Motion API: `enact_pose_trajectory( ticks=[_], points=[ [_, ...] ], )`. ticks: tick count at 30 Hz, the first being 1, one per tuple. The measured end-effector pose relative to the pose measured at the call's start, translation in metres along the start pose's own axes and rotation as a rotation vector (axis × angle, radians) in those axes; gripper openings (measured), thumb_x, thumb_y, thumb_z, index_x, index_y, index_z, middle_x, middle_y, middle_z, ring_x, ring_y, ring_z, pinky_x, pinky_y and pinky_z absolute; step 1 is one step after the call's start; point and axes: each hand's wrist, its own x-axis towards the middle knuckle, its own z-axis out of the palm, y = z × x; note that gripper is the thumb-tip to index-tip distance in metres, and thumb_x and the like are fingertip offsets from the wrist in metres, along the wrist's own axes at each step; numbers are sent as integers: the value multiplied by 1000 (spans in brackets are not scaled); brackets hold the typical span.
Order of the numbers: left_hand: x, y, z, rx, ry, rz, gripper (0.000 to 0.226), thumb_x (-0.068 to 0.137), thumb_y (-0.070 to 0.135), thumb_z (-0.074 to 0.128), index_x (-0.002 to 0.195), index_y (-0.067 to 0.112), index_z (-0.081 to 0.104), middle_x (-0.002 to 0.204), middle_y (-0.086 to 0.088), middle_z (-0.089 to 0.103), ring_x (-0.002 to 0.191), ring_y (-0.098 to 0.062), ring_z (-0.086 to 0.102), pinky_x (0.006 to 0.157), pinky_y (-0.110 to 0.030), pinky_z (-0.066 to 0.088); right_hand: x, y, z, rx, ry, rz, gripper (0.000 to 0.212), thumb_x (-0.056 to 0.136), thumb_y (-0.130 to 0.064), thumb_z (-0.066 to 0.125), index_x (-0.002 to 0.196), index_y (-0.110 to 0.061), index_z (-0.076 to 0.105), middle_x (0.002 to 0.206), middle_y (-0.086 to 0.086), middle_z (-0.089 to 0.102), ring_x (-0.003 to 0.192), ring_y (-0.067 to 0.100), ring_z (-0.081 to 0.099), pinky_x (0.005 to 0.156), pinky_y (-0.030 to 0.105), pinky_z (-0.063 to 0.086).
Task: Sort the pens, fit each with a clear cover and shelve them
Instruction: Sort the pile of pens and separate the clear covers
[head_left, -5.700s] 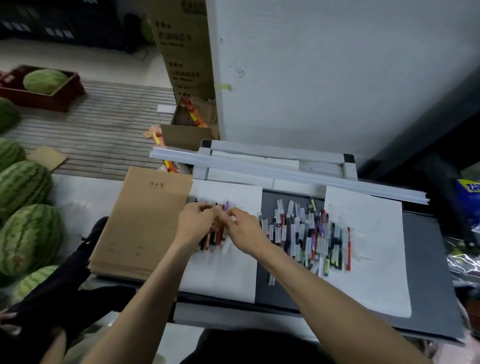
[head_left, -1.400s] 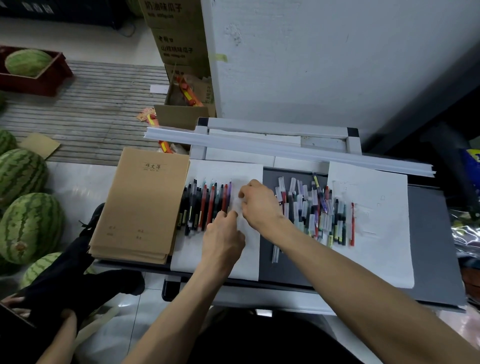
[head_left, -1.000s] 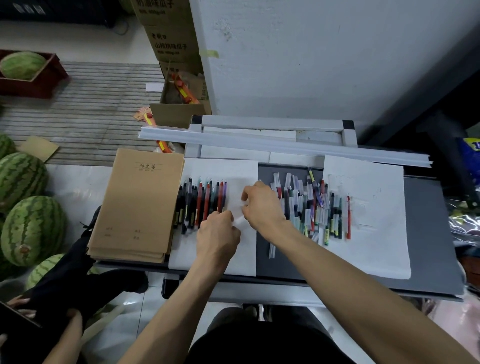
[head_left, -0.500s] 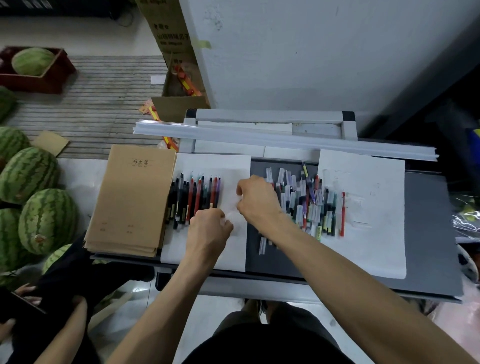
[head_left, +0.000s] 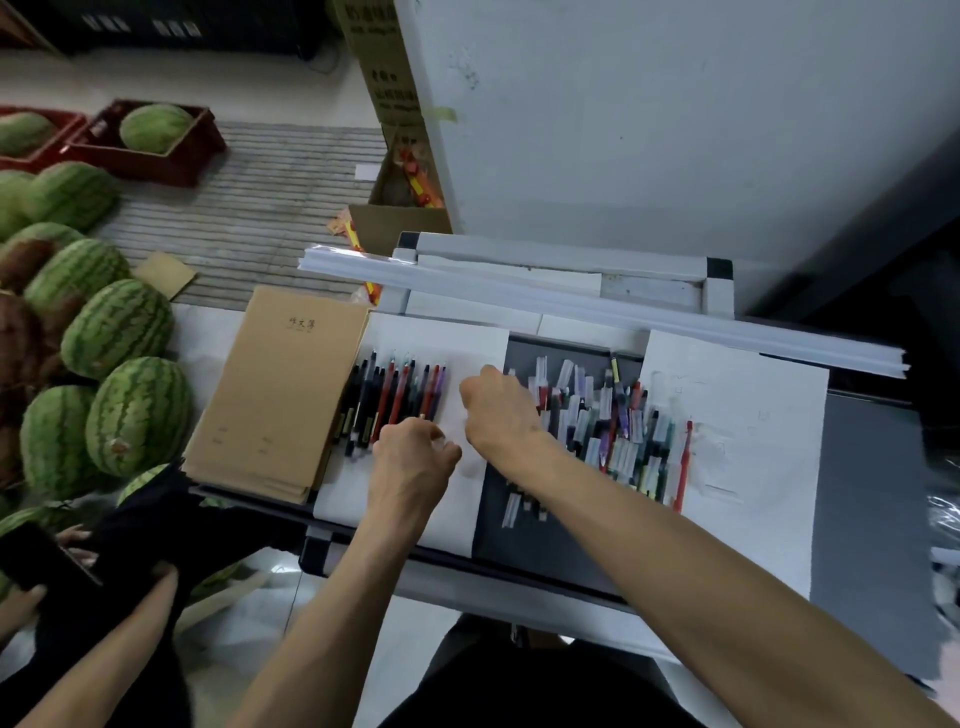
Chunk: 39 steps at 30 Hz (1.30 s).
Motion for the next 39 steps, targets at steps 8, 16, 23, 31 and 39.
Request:
enact_pose_trajectory(
  ticks=[8,16,23,31,39],
  points=[
    [10,1,8,-112,27,3,31,78,30,61,57,8,57,55,-8,63,55,-29,69,57,-47,60,-2,16,0,108,101,7,20,85,-2,59,102,-7,70,102,10,66,94,31,63,78,42,54],
    [28,49,18,-77,-129,175,27,79,22,60,58,6,51,53,-10,55,48,-20,44,48,-30,37,-30,73,-28,254,288,255,14,86,-7,60,92,-12,71,96,5,68,85,24,65,73,35,55],
    [38,102,42,40,-203,363,35,84,20,63,55,10,45,53,-4,46,52,-19,41,52,-32,28,-46,106,-29,257,291,348,20,83,-3,63,98,-9,74,101,12,71,90,31,68,77,40,57],
    [36,116,49,57,-198,382,36,87,22,63,56,12,49,52,-1,46,52,-20,42,51,-30,31,-50,118,-26,287,302,374,18,85,-6,66,100,-13,73,104,9,68,88,26,66,76,36,56],
    [4,140,67,-19,-327,457,37,84,17,64,55,12,43,52,-1,47,47,-16,38,49,-29,37,-104,153,-27,398,468,520,14,88,-9,68,100,-12,75,101,5,71,87,24,67,77,35,55]
  ],
)
